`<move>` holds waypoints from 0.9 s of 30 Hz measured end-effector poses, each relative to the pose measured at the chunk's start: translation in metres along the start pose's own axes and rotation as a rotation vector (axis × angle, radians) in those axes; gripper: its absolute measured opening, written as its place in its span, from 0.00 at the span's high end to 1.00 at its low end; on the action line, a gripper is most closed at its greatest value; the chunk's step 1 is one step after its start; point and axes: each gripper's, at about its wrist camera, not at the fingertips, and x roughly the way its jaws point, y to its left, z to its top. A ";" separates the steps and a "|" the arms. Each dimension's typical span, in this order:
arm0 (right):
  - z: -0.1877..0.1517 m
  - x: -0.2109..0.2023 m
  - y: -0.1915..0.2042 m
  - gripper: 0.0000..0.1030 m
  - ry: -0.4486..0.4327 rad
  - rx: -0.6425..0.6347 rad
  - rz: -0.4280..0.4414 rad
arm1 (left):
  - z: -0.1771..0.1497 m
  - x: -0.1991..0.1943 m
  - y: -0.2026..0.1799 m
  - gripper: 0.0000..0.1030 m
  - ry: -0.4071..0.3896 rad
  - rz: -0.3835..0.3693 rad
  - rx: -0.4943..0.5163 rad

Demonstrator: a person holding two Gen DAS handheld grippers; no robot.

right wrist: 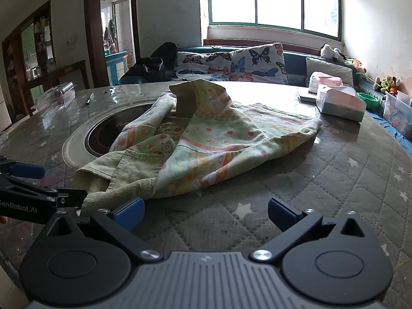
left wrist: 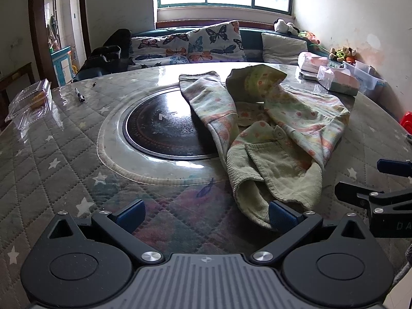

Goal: Fold clothes
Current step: 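Approach the crumpled floral shirt with both open grippers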

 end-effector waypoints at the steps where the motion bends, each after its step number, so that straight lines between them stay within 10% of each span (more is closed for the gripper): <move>1: 0.001 0.001 0.000 0.00 0.001 -0.001 0.001 | 0.001 0.000 0.001 0.00 0.000 0.001 0.000; 27: 0.020 0.021 0.000 0.00 0.023 -0.033 0.019 | 0.026 0.011 0.010 0.00 -0.024 -0.006 0.000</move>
